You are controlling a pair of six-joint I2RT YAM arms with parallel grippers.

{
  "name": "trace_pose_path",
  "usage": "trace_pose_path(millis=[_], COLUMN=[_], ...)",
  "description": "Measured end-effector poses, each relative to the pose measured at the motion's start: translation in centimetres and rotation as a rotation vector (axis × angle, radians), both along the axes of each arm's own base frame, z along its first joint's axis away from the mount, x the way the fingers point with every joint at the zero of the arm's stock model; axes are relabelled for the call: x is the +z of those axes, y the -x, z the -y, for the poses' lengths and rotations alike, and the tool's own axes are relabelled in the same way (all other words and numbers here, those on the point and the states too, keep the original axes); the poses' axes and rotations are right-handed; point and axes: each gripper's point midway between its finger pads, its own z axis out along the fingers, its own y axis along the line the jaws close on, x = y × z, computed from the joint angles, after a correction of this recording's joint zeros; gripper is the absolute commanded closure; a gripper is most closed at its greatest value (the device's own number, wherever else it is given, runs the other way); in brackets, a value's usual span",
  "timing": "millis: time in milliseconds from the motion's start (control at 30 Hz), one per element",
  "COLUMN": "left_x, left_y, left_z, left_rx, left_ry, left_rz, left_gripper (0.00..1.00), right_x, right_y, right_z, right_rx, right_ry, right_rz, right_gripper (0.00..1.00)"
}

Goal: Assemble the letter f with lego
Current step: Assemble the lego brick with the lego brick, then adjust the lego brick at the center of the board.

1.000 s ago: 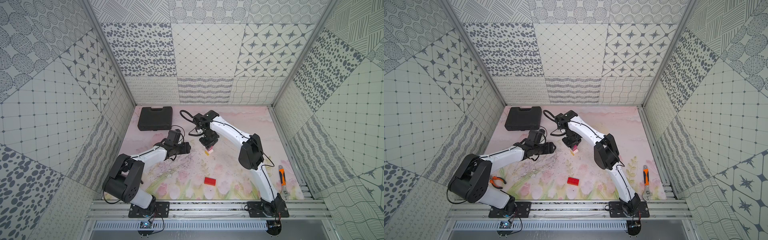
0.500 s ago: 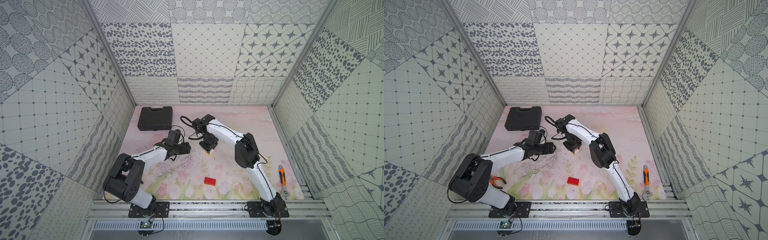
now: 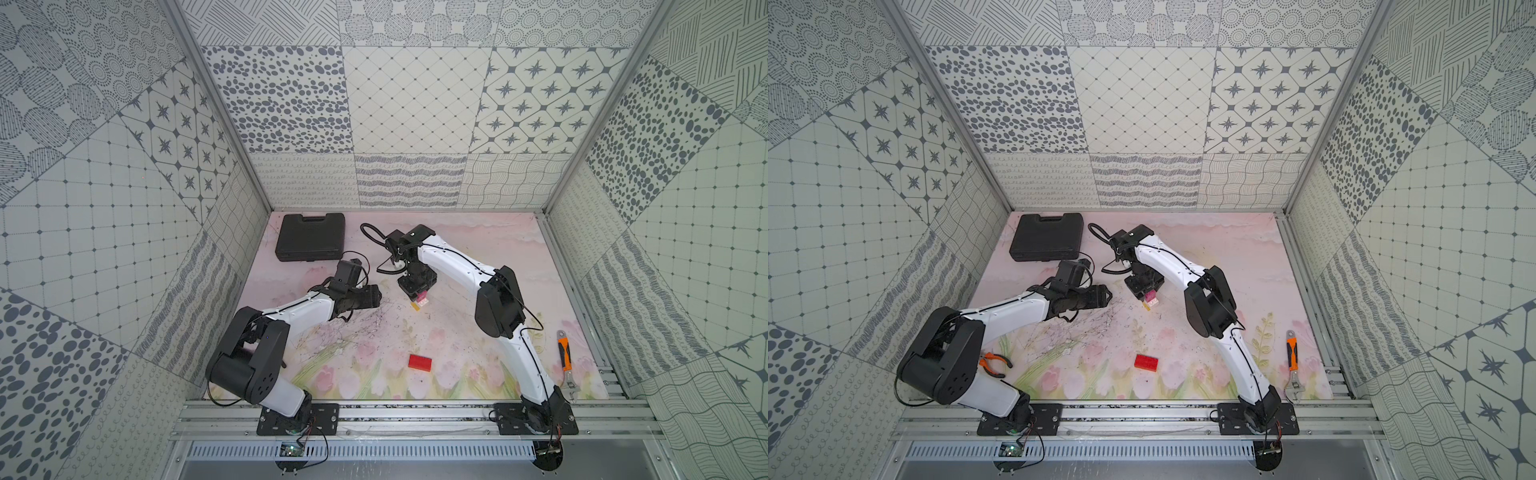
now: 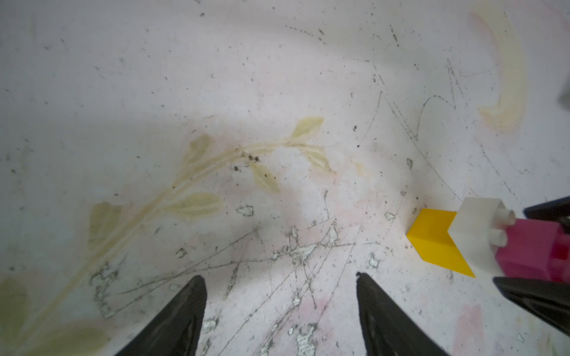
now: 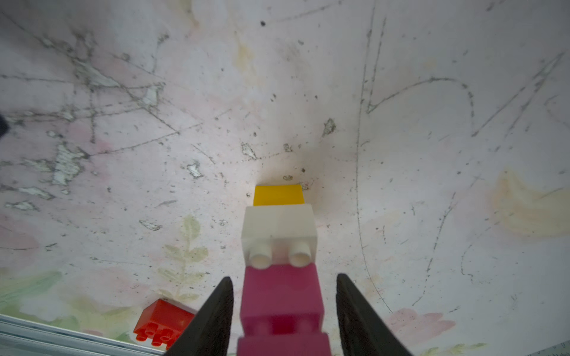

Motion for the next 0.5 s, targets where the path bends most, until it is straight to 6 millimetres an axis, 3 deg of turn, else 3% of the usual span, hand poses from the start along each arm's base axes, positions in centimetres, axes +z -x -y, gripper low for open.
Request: trace_pose_path(millis=[233,500], left_x=[0.2,0.5], left_y=[-0.1,-0.1], left_z=[0.2,0.8], left_rx=[-0.006,-0.02], left_ry=[0.001,0.001], left_rz=[0.005,0.012], left_gripper=[0.22,0.23], right_x=[3.9,2.5], right_y=[0.0,0.9], right_z=[-0.1,0.7], right_rx=[0.005,0.025], right_ry=[-0.075,-0.046], right_rz=[0.079,0.043], right_gripper=[0.42,0.43])
